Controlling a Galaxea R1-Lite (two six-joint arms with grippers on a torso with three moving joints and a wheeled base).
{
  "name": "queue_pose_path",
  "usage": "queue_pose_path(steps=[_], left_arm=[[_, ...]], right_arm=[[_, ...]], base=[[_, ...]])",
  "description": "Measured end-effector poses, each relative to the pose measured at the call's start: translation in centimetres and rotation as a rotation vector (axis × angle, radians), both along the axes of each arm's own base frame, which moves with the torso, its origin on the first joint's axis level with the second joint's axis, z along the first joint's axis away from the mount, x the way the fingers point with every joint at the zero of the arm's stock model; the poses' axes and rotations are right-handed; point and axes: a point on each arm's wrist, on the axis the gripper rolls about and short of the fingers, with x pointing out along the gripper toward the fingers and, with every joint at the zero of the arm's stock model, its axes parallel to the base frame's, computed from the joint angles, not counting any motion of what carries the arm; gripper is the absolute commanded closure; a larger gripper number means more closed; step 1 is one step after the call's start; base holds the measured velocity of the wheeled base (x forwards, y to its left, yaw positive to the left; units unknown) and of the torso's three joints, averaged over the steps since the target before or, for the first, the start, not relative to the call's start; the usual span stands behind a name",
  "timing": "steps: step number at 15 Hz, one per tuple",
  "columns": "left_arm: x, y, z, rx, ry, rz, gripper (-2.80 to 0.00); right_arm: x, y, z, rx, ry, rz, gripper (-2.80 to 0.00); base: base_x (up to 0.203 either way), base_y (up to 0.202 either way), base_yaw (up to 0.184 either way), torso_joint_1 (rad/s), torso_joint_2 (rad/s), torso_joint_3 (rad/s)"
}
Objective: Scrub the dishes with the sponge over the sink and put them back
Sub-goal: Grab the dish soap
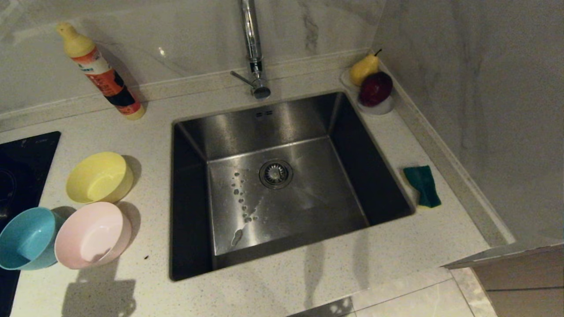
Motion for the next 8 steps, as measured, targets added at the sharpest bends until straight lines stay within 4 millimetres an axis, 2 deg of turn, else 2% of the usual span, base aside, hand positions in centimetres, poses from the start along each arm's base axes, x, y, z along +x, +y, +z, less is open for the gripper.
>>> queue_pose_path(steps=[2, 4, 6, 8], left_arm=[[2.4, 0.1, 3.6, -0.035, 0.019, 0.047, 0.00], [6.0, 0.2, 6.9, -0.057, 0.041, 0.102, 0.00], [10.2, 0.2, 9.2, -0.073, 0.053, 0.153, 0.00], [14.9, 0.3, 10.3, -0.083, 0.068, 0.199, 0.00]], right_arm=[[0.0, 0.0, 0.0, 0.000, 0.000, 0.001, 0.00], [0.0, 0.0, 0.0, 0.000, 0.000, 0.000, 0.00], [0.0, 0.0, 0.0, 0.000, 0.000, 0.000, 0.00], [0.0, 0.0, 0.0, 0.000, 0.000, 0.000, 0.00]], base=[[0.000, 0.000, 0.000, 0.000, 0.00, 0.000], [0.000, 0.000, 0.000, 0.000, 0.00, 0.000], [0.000, 0.000, 0.000, 0.000, 0.00, 0.000], [0.000, 0.000, 0.000, 0.000, 0.00, 0.000]])
